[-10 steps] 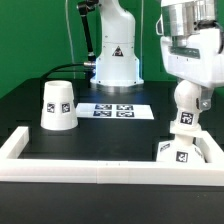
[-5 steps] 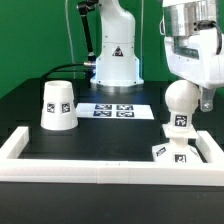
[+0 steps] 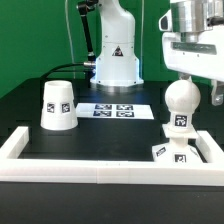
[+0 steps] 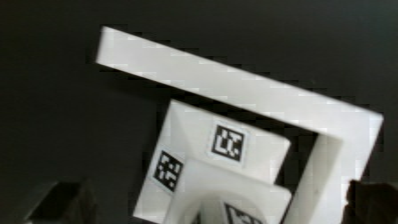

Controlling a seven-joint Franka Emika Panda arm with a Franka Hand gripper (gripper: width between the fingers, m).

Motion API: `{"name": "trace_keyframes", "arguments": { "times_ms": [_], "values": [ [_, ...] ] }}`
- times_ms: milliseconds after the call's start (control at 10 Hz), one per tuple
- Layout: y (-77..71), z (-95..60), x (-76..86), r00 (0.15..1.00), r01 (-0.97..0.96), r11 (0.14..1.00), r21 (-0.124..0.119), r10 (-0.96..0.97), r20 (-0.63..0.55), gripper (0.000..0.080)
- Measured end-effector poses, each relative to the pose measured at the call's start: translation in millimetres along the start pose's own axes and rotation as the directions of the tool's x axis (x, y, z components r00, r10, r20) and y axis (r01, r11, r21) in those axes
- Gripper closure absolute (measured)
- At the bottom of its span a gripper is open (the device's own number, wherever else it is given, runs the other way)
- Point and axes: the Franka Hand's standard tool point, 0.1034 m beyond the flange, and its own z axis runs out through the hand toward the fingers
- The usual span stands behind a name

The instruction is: Assemble lamp

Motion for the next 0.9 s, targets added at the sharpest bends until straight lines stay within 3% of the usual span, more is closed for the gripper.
{"name": "trace_keyframes", "arguments": {
  "times_ms": [300, 700, 900],
  "values": [
    [12.1, 4.3, -4.6, 0.995, 0.097, 0.995, -0.032, -0.097, 0.012, 0.0101],
    [13.1, 5.1, -4.0, 0.991, 0.133, 0.991, -0.036, -0.132, 0.009, 0.0101],
    [41.3, 9.3, 12.2, 0.913, 0.400, 0.909, -0.117, -0.406, -0.028, 0.0101]
  ]
}}
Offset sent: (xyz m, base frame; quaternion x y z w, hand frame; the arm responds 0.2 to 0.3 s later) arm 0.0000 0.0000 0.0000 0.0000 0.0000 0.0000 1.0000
